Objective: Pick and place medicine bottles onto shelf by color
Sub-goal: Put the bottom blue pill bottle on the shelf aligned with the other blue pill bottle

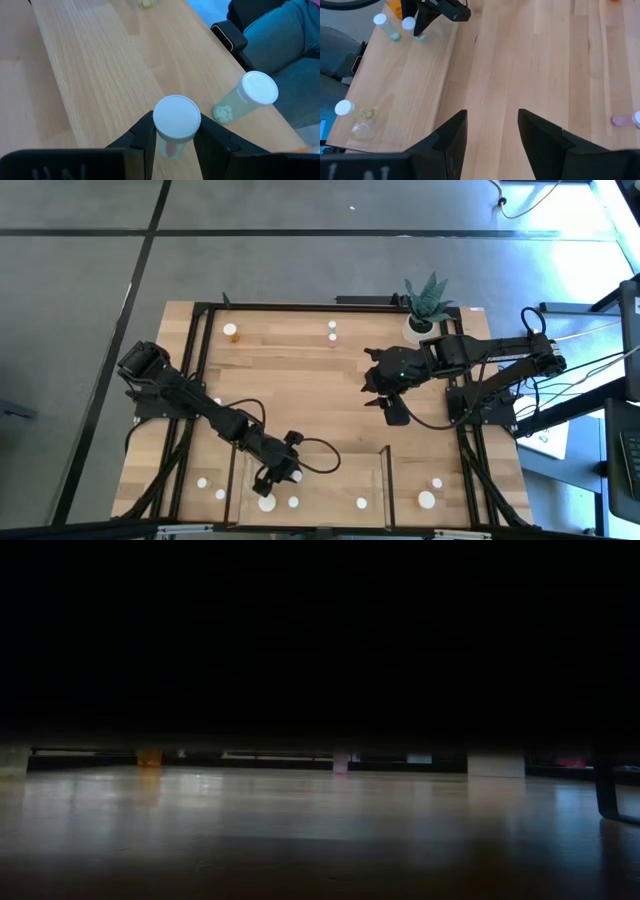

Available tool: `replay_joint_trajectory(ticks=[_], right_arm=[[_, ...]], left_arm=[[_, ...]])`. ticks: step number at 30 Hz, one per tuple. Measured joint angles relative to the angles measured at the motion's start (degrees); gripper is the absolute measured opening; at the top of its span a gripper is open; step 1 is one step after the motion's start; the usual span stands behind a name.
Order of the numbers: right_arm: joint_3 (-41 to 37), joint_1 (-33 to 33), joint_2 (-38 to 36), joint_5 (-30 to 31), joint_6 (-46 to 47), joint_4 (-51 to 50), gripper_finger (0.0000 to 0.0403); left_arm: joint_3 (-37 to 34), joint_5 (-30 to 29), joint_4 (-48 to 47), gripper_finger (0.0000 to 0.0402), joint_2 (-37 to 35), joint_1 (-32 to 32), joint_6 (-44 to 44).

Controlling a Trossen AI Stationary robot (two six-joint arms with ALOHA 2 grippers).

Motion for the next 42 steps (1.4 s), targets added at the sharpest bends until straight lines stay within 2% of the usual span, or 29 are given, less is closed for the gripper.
replay_joint_trajectory(ticks=[23,30,42], right_arm=[[0.0,0.0,0.0,0.0,-0.08,0.0,0.0177],[0.0,-0.02,0.0,-0.02,-0.06,0.0,0.0177],[0.0,-0.02,0.0,-0.01,0.0,0.01,0.0177]], left_arm=[[-0.03,1.38,0.52,0.0102,0.02,-0.11,0.09],[-2.65,1.71,4.9,0.0102,0.09,-0.11,0.11],[-2.72,1.7,4.52,0.0102,0.09,-0.11,0.11]])
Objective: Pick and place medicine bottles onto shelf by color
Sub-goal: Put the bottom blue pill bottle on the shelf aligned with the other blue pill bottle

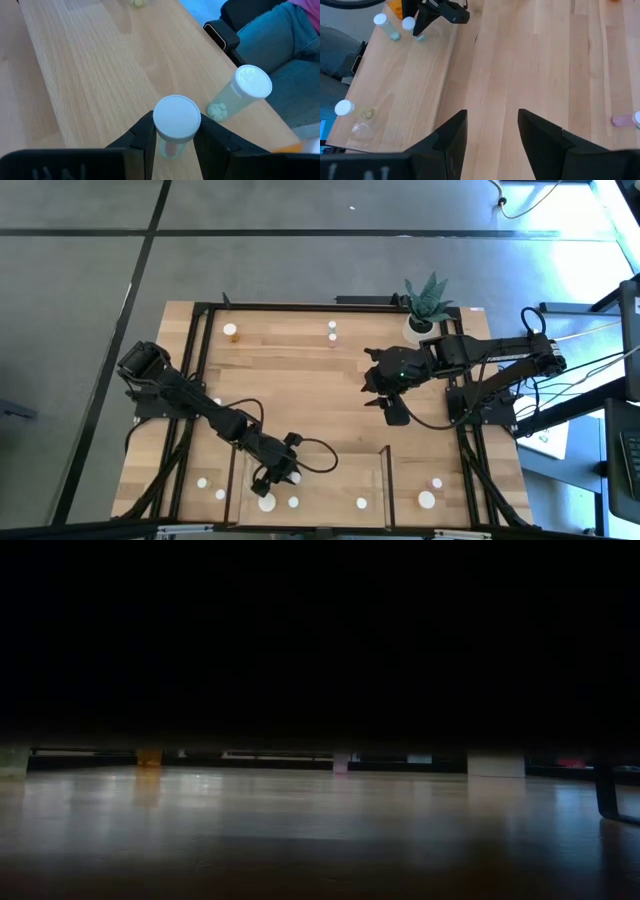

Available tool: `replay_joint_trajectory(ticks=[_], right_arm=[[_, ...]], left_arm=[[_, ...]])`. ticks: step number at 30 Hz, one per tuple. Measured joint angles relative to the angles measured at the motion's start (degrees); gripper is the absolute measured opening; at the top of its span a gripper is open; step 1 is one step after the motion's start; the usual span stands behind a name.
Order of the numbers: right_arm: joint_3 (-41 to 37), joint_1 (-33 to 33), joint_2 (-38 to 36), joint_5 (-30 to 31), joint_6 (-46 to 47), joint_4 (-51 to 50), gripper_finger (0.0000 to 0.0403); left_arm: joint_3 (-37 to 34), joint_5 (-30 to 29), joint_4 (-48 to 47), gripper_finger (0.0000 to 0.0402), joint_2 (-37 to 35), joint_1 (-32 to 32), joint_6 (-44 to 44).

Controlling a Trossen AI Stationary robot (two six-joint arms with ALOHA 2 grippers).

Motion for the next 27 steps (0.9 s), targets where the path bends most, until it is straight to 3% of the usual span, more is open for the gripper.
replay_joint_trajectory(ticks=[13,27], right_arm=[[0.0,0.0,0.0,0.0,-0.09,-0.01,0.0177],[0.0,-0.01,0.0,0.01,-0.01,0.0,0.0177]], left_arm=[[-0.03,-0.21,-0.02,0.0125,0.0,-0.01,0.02],[-0.03,-0.39,-0.02,0.0179,-0.02,0.0,0.0]])
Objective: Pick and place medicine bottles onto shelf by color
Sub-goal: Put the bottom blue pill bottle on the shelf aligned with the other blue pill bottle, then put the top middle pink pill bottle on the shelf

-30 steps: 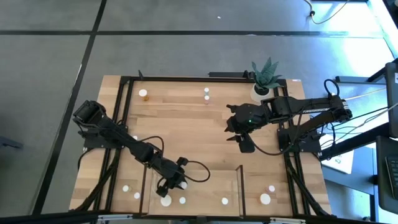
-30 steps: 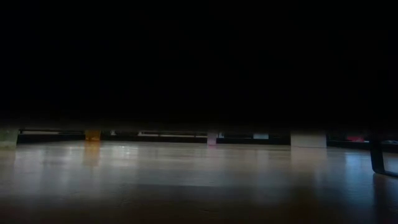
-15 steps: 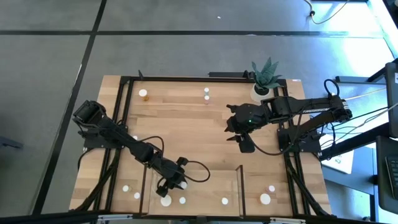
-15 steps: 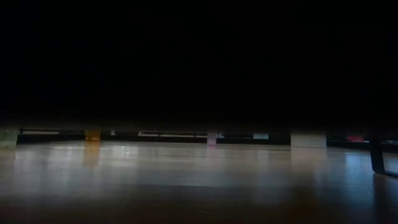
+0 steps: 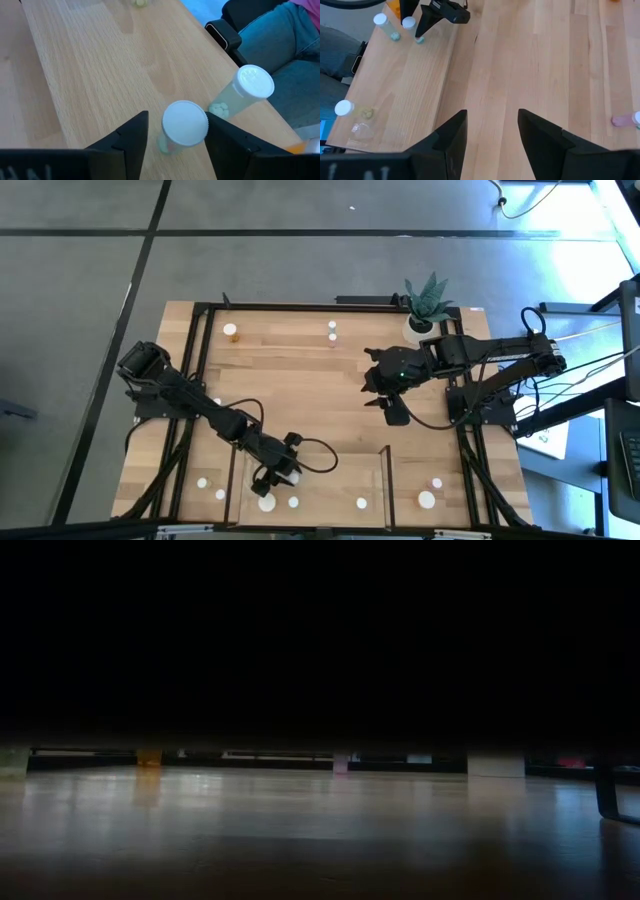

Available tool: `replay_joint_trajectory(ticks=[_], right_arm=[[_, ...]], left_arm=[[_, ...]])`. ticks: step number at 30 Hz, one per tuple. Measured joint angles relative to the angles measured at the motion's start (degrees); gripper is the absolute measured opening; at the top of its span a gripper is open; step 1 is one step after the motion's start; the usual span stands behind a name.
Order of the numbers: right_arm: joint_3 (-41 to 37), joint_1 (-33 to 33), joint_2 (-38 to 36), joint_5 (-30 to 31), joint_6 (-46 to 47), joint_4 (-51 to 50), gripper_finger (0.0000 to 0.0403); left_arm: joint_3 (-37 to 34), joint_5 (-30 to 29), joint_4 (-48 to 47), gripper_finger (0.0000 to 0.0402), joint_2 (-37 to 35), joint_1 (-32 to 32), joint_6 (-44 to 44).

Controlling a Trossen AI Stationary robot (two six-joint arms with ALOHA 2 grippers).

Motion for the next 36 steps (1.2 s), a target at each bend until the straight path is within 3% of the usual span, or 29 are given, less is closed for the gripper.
replay_joint_trajectory(ticks=[8,20,29,36], right_arm=[[0.0,0.0,0.0,-0.01,-0.08,0.0,0.0177],[0.0,0.02,0.0,-0.02,0.01,0.01,0.0177],[0.0,0.0,0.0,0.0,-0.08,0.25,0.0177],[0.0,0.0,0.0,0.0,-0.01,0.32,0.0177]], left_arm=[[0.0,0.63,0.31,0.0215,0.0,0.0,-0.07],[0.0,1.62,2.96,0.0217,-0.73,-0.02,-0.04],[0.0,0.36,2.8,0.0218,-6.81,0.37,-0.87],[0.0,-3.25,-0.12,0.0218,-12.78,4.56,-1.23]])
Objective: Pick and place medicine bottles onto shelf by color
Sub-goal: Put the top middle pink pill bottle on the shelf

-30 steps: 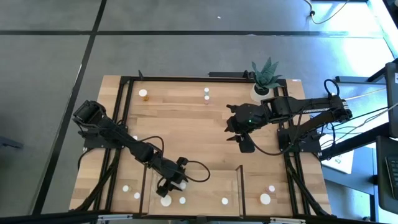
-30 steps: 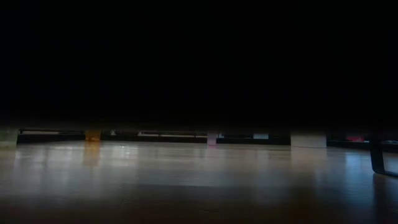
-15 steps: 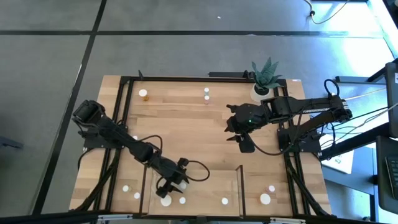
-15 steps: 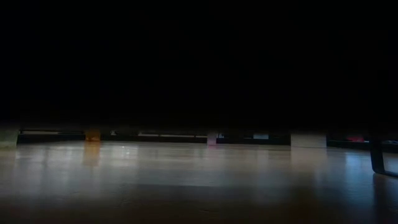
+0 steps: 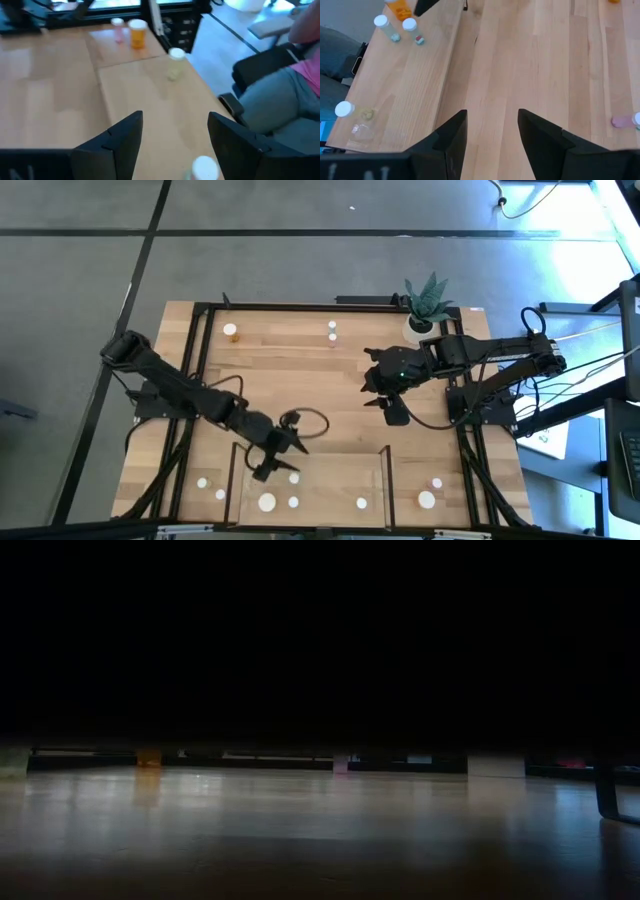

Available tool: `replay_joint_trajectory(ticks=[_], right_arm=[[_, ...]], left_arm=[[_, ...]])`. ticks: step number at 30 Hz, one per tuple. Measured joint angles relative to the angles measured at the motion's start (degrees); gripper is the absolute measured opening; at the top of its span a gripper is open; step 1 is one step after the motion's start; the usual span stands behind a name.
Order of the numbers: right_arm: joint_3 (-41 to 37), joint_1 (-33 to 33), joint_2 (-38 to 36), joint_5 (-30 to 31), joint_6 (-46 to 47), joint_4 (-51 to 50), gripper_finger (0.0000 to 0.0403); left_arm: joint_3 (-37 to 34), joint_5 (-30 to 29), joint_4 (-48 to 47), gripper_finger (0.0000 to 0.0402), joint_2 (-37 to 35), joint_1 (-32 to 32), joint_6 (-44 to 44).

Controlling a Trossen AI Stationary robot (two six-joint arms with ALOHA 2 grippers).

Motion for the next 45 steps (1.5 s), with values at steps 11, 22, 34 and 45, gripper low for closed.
replay_joint_trajectory(ticks=[11,22,34,45], right_arm=[[0.0,0.0,0.0,0.0,0.02,0.04,0.0177],[0.0,0.01,0.0,-0.01,-0.16,0.14,0.0177],[0.02,-0.02,0.02,2.29,-0.13,4.61,0.0177],[0.02,-3.49,1.57,16.39,6.89,8.64,0.0177]], left_arm=[[0.02,-3.55,-11.14,0.0218,-11.23,8.75,4.68],[0.02,-12.76,-25.74,0.0218,-18.84,17.85,4.72],[0.04,-13.67,-35.11,0.0218,-20.64,27.45,4.29],[0.04,-13.65,-38.56,0.0218,-20.61,32.02,4.28]])
